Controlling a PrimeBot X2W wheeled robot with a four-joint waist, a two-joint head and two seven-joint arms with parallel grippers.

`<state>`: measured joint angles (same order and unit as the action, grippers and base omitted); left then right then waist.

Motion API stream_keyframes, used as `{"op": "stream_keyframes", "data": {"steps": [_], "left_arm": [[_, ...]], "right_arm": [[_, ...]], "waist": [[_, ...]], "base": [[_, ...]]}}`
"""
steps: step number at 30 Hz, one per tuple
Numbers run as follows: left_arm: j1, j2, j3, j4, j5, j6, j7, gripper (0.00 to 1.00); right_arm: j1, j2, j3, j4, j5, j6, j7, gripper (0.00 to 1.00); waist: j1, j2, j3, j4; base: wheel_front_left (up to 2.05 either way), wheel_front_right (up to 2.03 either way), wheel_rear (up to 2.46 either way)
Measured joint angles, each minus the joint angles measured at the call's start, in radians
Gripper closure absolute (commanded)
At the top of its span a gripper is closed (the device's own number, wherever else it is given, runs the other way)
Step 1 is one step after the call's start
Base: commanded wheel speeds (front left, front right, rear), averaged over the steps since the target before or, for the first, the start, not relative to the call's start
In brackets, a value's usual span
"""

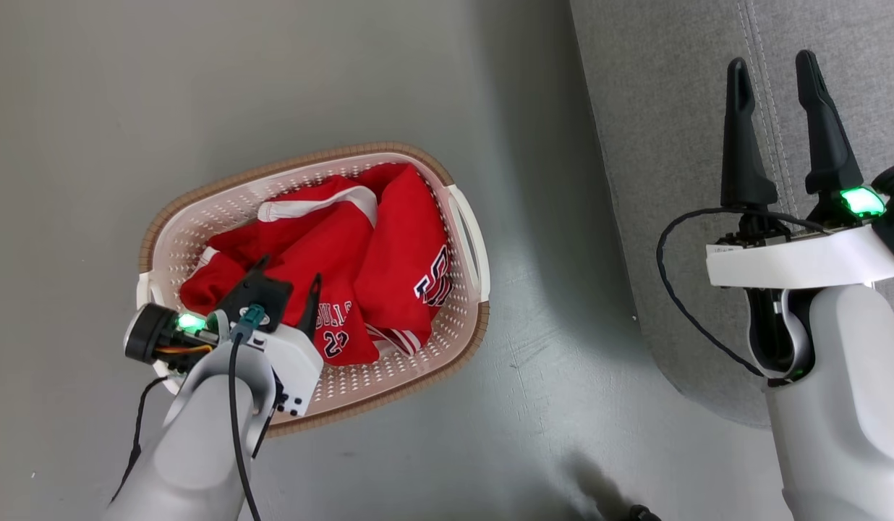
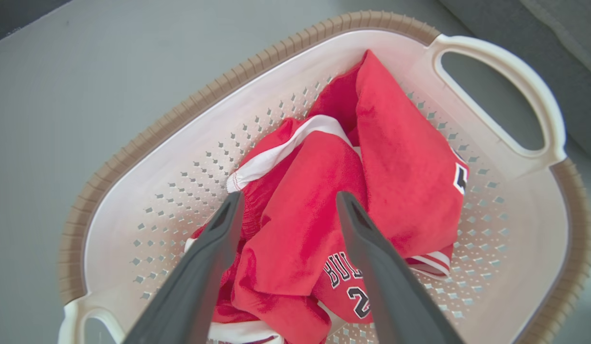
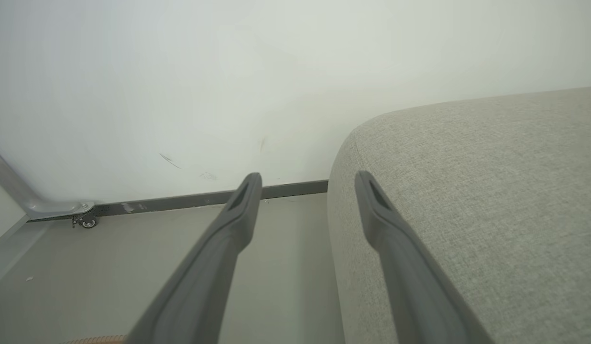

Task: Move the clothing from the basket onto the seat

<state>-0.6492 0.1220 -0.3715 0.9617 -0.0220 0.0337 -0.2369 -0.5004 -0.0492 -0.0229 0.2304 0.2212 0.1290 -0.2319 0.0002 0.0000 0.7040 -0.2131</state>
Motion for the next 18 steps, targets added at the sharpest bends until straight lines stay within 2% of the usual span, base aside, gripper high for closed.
{"op": "stream_keyframes", "data": {"steps": [18], "left_arm": [[-0.095, -0.008, -0.018, 0.099, 0.009, -0.028, 0.026, 0.00]], "right_arm": [[-0.065, -0.001, 0.050, -0.009, 0.000, 0.000, -0.007, 0.00]], "waist": [[0.0000, 0.0000, 0.065, -0.022]], "base": [[0.00, 0.00, 0.00]]}}
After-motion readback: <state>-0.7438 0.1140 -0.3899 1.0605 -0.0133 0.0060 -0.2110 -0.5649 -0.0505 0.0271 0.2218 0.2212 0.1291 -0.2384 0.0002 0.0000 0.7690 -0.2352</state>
